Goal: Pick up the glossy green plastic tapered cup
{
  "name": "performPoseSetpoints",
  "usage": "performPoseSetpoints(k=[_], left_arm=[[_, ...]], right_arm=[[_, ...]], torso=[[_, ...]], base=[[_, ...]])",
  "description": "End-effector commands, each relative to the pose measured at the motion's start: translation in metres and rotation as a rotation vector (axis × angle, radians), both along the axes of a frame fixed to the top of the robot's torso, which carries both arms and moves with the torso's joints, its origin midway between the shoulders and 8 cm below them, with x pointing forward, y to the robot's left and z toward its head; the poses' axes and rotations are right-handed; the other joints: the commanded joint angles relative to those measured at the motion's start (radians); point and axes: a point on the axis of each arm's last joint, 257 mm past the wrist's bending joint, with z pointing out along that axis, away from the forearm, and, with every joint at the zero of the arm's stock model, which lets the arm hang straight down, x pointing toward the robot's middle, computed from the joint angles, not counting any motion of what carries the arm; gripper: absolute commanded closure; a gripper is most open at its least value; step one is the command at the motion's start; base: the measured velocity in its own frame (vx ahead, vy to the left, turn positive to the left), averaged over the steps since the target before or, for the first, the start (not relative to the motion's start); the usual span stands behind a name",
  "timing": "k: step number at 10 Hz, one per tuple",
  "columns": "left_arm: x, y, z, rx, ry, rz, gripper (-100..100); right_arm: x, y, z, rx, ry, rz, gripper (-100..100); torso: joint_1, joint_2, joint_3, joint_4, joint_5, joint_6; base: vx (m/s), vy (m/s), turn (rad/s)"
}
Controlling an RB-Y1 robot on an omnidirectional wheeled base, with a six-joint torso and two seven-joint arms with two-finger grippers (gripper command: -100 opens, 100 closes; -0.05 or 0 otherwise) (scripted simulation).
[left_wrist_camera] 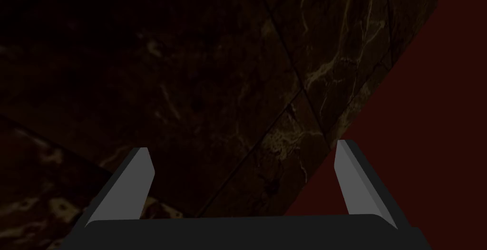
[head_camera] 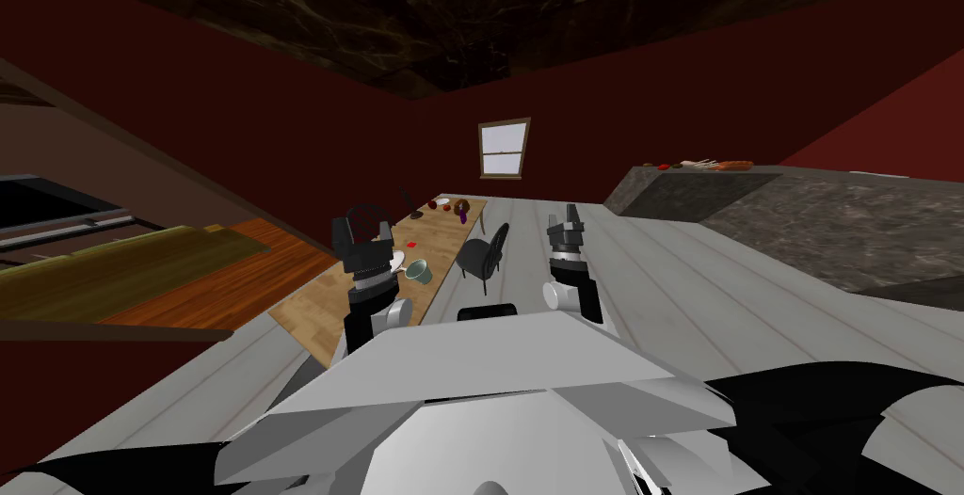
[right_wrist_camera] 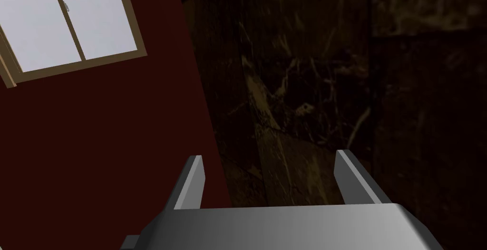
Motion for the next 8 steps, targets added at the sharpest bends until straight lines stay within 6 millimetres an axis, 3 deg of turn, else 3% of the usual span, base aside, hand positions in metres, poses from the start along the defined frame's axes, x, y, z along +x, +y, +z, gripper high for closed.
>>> performPoseSetpoints(k=[1, 8], left_arm=[[0.006, 0.001, -0.003, 0.03, 0.037, -0.002, -100], [0.029, 0.021, -0.023, 0.065, 0.191, 0.048, -100]], right_arm=[[0.0, 0.0, 0.0, 0.0, 0.0, 0.0, 0], [0.0, 0.0, 0.0, 0.0, 0.0, 0.0, 0]], torso=[[0.0, 0.0, 0.0, 0.0, 0.0, 0.0], [0.0, 0.001, 0.001, 0.0, 0.0, 0.0]], base=[[-0.008, -0.006, -0.047], [-0.021, -0.008, -0.041]])
